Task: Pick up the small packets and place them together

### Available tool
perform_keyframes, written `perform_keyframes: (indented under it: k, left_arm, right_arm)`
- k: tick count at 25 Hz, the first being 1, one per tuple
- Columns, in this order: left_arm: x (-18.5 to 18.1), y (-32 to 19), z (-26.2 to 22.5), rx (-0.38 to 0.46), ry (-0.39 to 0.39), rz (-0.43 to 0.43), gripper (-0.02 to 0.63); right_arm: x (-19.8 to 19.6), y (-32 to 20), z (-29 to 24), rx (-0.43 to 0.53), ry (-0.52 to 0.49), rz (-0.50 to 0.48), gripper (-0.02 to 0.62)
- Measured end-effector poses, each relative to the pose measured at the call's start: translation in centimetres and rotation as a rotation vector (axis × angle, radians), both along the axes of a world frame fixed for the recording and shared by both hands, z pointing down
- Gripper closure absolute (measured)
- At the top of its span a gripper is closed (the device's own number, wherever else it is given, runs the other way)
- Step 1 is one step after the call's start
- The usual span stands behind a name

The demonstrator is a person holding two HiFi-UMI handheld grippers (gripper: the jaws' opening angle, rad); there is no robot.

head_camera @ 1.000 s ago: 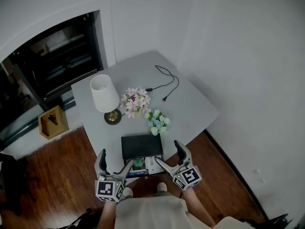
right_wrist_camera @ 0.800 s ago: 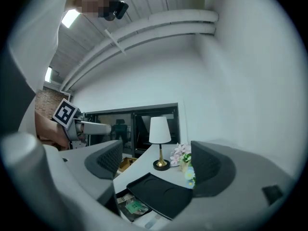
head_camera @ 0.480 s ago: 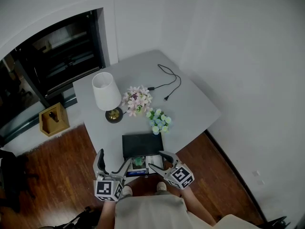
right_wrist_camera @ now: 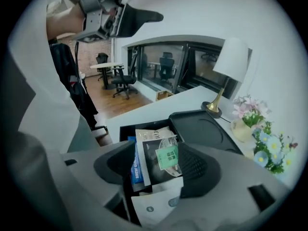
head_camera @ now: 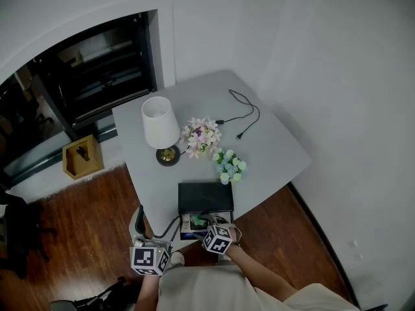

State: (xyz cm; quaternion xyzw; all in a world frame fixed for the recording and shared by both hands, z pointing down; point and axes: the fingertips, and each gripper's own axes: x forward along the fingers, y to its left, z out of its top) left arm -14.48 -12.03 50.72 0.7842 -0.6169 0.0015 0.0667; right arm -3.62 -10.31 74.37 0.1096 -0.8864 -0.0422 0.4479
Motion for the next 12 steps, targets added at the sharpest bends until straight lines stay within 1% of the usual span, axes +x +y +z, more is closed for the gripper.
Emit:
perform_keyframes:
  k: [4,6,9,12]
  left_arm:
    - [-0.9,0.4,0.3,-0.010,-0.028,-0.023,0.106]
    - [-1.3,0.6,0.5,-0.014,-0.032,-0.036,0.106]
    - [-1.9,0.7,0.6,-0.014,-0.025,-0.051,0.106]
    - [-2.1,0.6,0.6,-0.014,-0.023,-0.053,0.106]
  right_arm:
    - [-0.4,-0.4,2.1,0.043,0.074,-0.020,0.324]
    - [-0.4,-0.5,2.7,0.075,0.100,-0.029,0.384]
    - [-0.4,-0.1,3.2,0.092,0.136,-0.056,0.392]
    - [-0.2,1.1,3.6,0.107,0.188,-0.125,0.494]
